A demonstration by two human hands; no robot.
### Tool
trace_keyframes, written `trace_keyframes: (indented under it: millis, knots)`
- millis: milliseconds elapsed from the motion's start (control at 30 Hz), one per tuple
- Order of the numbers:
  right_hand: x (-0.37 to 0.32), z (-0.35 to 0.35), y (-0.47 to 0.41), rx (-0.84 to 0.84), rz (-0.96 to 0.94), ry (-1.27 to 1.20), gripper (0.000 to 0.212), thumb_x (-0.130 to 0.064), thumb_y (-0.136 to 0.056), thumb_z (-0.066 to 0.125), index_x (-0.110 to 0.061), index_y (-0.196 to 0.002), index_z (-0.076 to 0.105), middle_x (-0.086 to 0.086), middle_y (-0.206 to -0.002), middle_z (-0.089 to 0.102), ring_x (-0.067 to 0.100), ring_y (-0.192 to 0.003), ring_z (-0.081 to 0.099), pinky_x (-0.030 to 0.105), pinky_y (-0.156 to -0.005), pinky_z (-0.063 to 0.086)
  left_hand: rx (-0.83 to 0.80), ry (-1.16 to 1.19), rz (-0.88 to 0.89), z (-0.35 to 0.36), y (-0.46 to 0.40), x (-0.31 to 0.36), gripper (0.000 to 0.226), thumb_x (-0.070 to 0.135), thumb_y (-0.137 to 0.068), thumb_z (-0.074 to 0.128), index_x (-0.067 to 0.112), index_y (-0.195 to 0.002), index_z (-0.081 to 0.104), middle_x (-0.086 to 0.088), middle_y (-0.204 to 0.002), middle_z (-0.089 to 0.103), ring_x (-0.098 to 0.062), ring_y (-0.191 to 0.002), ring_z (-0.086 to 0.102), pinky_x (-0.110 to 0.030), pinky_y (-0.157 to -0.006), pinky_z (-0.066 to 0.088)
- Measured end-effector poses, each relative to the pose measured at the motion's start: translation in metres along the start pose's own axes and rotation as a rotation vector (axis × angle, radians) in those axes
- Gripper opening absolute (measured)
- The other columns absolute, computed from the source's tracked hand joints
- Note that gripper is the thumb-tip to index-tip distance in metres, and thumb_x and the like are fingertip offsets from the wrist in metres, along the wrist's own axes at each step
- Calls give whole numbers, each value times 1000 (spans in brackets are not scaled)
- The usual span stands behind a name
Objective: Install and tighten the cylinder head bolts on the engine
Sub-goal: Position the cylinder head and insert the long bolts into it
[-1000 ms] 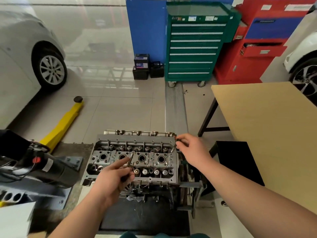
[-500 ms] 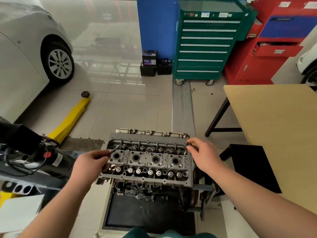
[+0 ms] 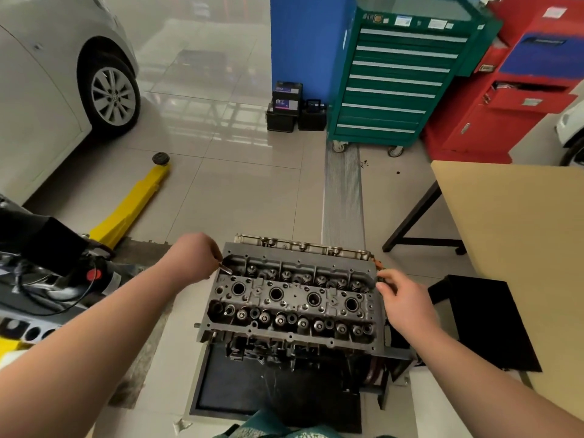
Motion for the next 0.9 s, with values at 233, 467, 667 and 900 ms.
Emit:
trace_keyframes:
  millis: [233,467,667,900]
  knots:
    - [4,14,1,10,57,33,23,-21,-100,65,-24,-122,70,-10,-106,67,7,-95,57,26,-85,45,-16,-173,171,13,-9,30,35,-4,-85,56,17,-109,71,-4,-90,68,-25,-82,64,-31,-68,52]
    - [8,25,-2,8,66,104,20,-21,-99,67,-20,-119,70,-5,-117,60,12,-103,56,29,-92,46,-15,-238,228,12,-15,45,29,-9,-79,51,17,-90,56,-1,-78,58,-19,-68,58,-31,-51,47]
    - [13,29,-7,-14,96,142,20,-26,-99,68,-22,-118,71,-5,-119,60,13,-101,56,29,-89,47,-49,-325,296,24,-14,56,27,-8,-82,47,18,-88,51,-1,-76,55,-21,-68,57,-32,-55,45]
    - [14,28,-8,-16,94,145,20,-28,-98,69,-26,-117,71,-7,-113,64,12,-99,57,28,-85,45,31,-60,292,14,-20,50,11,11,-96,69,17,-94,59,0,-80,61,-18,-67,59,-29,-54,46]
Point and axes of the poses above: each hand's wrist, its own y-axis away from the middle knuckle, its own z-axis out of the palm, x = y × z, the point moved 10 cm from there along -y, towards the middle knuckle
